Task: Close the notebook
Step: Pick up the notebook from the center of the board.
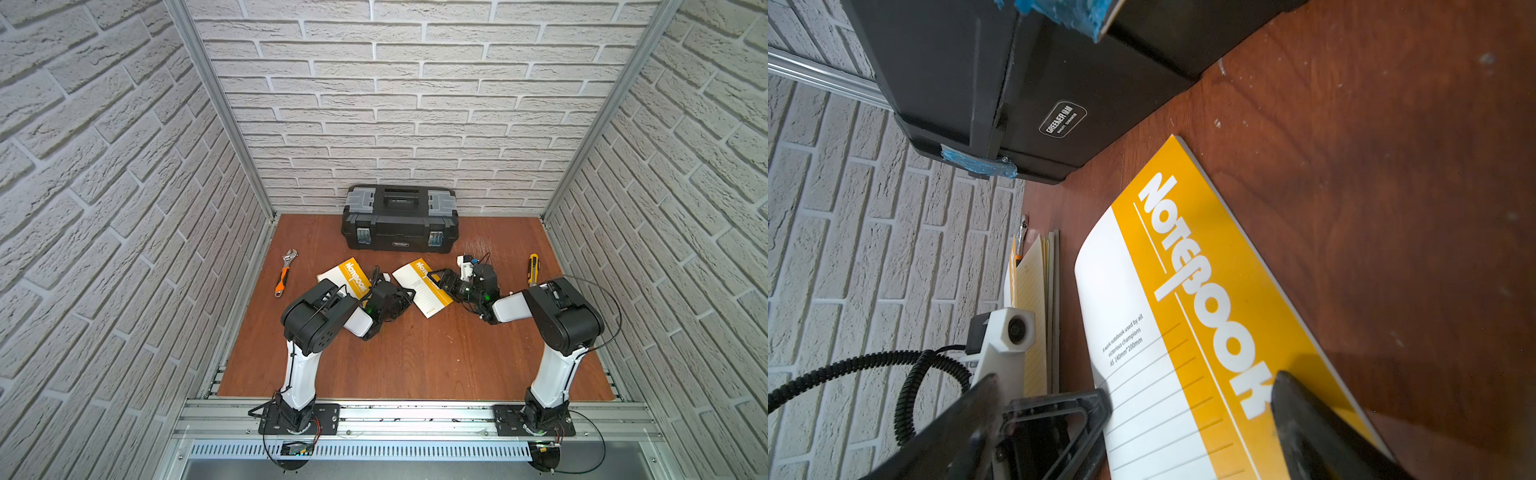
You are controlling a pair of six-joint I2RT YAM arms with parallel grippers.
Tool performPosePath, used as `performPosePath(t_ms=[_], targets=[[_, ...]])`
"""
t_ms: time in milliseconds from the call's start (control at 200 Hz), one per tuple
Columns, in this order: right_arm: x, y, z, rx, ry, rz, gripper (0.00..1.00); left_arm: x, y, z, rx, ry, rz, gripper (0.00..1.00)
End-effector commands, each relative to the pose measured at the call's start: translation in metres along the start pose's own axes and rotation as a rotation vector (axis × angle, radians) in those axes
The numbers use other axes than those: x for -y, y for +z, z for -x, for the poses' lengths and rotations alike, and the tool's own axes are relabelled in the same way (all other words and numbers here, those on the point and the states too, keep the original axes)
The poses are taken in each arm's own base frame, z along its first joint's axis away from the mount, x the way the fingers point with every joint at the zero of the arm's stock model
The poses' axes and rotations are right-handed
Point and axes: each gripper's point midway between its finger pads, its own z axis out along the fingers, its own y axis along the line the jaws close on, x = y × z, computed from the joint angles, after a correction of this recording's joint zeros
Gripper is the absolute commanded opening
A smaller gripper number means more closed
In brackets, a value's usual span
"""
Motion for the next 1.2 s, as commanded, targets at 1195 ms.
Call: performPosePath(t_ms=[1195], targets=[[-0.066, -0.072, -0.01, 0.029, -0.083, 0.136, 1.0, 0.119, -0.132, 0.077, -0.064, 0.366, -0.099, 0.0]])
